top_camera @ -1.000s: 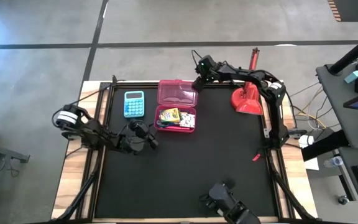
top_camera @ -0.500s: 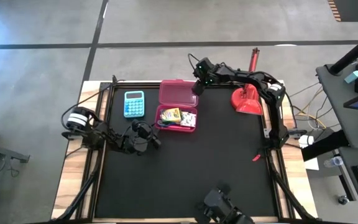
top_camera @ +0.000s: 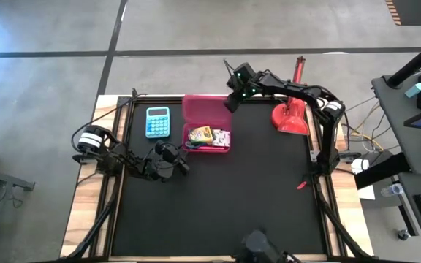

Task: Pack school essentials
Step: Close the pink supply box

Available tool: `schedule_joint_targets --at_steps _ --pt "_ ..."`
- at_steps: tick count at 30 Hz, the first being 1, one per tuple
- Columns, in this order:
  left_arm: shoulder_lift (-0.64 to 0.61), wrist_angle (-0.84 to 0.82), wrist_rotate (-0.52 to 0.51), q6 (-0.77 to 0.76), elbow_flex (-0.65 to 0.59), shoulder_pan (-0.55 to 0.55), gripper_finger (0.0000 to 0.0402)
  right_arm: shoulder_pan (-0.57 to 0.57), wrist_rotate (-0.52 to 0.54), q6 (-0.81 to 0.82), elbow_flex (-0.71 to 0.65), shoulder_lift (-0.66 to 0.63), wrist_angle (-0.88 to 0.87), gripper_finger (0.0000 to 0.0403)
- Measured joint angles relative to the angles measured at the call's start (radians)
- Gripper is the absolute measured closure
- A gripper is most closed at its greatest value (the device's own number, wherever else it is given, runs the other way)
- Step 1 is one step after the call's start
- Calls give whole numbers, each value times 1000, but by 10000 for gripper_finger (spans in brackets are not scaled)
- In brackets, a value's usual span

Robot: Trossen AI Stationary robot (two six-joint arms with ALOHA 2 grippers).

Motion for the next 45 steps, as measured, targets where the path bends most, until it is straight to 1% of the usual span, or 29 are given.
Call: schedule_joint_targets --at_steps 2,3,6,16,19,25,27,33,40,41,44,45 --pt "0 5 3 0 0 0 237 14 -73 4 0 -1 -3 268" --pt "0 8 4 0 0 0 237 23 -93 4 -3 -1 -6 268" --pt "0 12 7 0 0 1 237 59 -119 0 -14 1 -17 268" --pt "-7 14 6 12 0 2 237 178 -117 -26 -27 2 -36 268" --pt "-35 14 10 55 0 2 237 208 -120 -26 -38 2 -36 268" --pt "-130 22 12 152 0 -1 237 256 -118 -36 -65 2 -33 268" --pt "-167 19 45 168 -2 -4 237 264 -118 -37 -73 2 -30 268" --pt "-281 -14 243 186 -2 -27 237 266 -118 -37 -113 -1 6 268" --pt "-343 -15 261 231 -1 -27 237 266 -106 -35 -139 -1 34 268" --pt "-348 -30 279 226 -1 -30 237 266 -106 -35 -140 1 36 268" --pt "-360 -166 365 126 -5 -32 237 266 -106 -35 -145 -1 45 268" --pt "-360 -203 369 91 -5 -34 237 266 -108 -33 -147 0 50 268"
